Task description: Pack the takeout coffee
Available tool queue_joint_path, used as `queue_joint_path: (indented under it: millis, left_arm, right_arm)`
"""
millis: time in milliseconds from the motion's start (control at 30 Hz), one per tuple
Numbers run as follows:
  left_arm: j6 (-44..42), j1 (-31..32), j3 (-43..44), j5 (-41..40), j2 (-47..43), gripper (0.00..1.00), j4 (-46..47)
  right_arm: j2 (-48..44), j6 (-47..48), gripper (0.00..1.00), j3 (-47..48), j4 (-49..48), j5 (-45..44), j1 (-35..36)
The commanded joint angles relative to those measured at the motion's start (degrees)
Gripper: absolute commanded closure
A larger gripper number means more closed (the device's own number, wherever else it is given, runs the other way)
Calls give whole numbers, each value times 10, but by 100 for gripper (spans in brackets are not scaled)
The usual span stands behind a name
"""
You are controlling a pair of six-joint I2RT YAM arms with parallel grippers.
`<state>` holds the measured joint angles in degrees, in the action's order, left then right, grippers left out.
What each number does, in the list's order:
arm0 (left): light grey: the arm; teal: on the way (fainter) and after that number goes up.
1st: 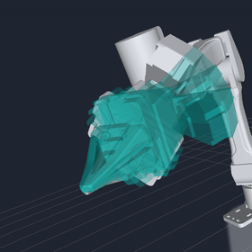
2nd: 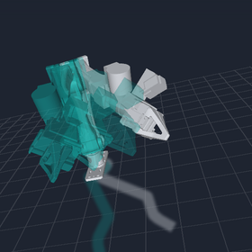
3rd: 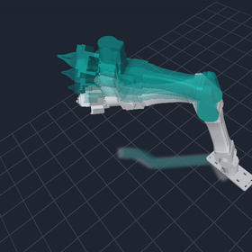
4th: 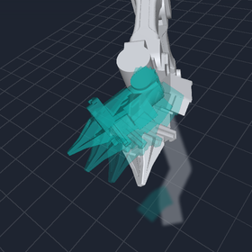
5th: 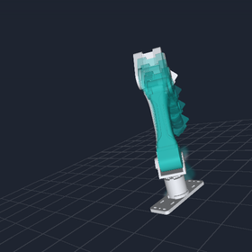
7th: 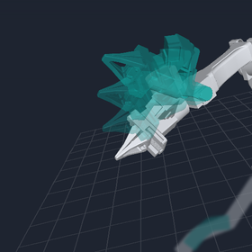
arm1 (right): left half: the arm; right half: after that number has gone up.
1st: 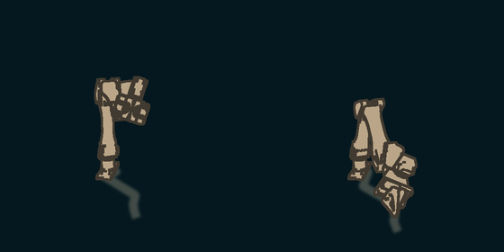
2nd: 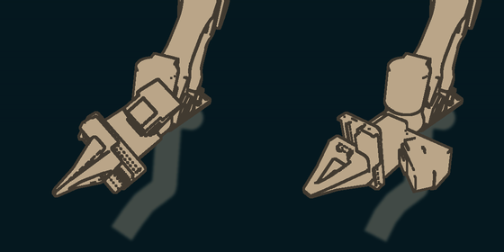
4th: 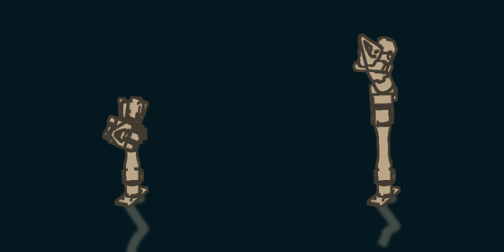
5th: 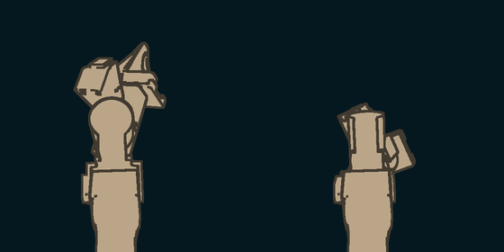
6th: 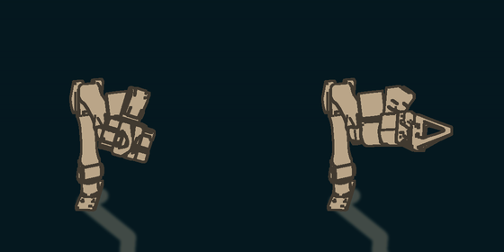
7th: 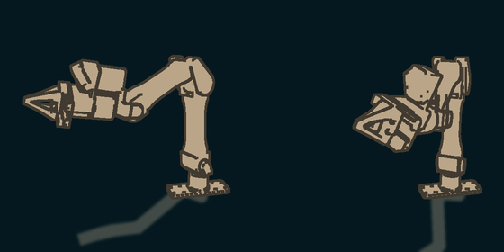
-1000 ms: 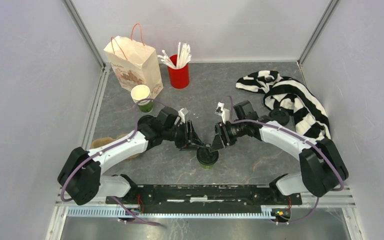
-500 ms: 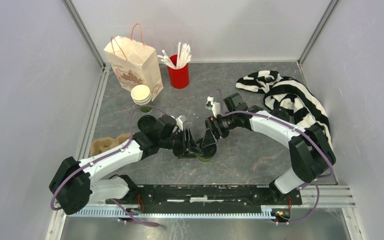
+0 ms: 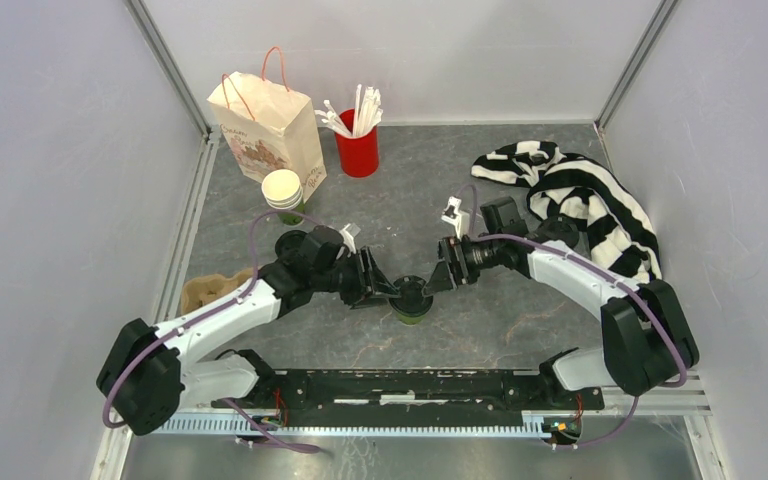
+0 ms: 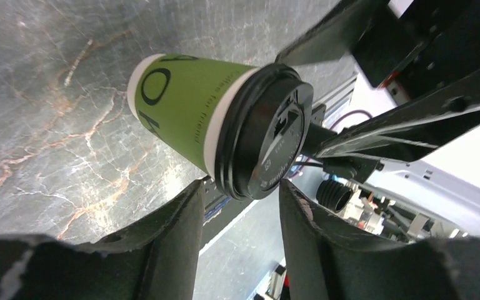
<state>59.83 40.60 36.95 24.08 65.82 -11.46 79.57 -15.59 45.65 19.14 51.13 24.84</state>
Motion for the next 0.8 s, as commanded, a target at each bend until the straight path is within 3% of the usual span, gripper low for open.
queue_joint_path:
  millis: [0, 133, 367, 633, 700, 767]
  left_arm:
    - [28, -22, -7, 11, -8, 48, 41]
    - [16, -23, -12, 40, 21, 51, 59]
    - [-15, -22, -16, 33, 18, 51, 29]
    - [-28, -22, -106, 10, 26, 57, 53]
    - [-30, -22, -97, 10, 8, 56, 44]
    - [-32, -22, -74, 9, -14, 49, 25]
  right_arm:
    - [-3, -37, 20, -29, -81, 51, -7]
    - [6, -39, 28, -30, -91, 57, -15]
    - [29, -49, 34, -53, -127, 63, -18]
    - [84, -38, 43, -126, -167, 34, -28]
    - [76, -41, 44, -129, -167, 36, -28]
    - [58, -46, 42, -123, -162, 34, -29]
